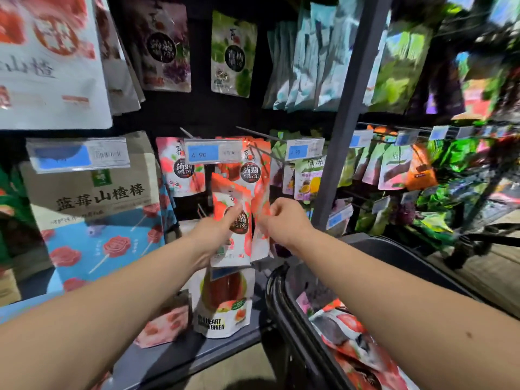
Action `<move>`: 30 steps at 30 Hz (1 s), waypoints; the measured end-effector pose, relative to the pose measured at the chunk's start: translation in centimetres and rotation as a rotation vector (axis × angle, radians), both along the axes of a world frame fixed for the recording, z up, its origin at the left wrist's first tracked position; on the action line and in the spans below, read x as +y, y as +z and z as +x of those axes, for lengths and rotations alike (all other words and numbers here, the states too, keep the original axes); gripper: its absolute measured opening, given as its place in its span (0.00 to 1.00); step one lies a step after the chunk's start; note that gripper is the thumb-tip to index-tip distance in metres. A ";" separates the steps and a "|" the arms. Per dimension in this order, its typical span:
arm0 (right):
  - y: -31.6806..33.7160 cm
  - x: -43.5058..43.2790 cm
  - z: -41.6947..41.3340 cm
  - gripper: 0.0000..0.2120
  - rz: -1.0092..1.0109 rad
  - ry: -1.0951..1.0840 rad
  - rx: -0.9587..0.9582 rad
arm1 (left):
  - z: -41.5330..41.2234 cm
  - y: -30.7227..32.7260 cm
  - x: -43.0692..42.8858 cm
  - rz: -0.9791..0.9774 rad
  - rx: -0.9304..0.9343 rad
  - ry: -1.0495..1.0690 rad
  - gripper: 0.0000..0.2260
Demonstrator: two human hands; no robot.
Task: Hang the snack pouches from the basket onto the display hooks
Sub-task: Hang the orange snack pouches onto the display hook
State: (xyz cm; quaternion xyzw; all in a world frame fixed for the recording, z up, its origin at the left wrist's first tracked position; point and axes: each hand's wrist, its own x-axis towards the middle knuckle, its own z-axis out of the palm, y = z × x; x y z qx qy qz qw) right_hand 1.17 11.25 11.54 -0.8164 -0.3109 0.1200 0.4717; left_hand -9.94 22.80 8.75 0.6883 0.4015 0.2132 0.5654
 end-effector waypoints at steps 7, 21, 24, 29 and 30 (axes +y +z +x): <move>-1.8 1.0 -3.8 0.13 -0.130 0.133 -0.114 | -1.4 -0.7 -0.2 0.022 -0.069 -0.031 0.31; -3.4 -0.5 -1.5 0.29 -0.084 0.140 0.082 | -1.9 -1.6 1.0 0.005 -0.162 0.028 0.16; -3.7 -1.0 -0.9 0.24 -0.015 0.219 0.310 | -1.2 -2.0 1.6 -0.072 -0.210 0.041 0.15; -4.6 -2.6 0.2 0.36 0.082 0.160 0.218 | -0.1 -2.0 0.4 -0.109 -0.270 -0.025 0.17; -4.6 -3.1 0.5 0.36 0.122 0.143 0.194 | 0.0 -1.8 0.0 -0.109 -0.271 -0.029 0.17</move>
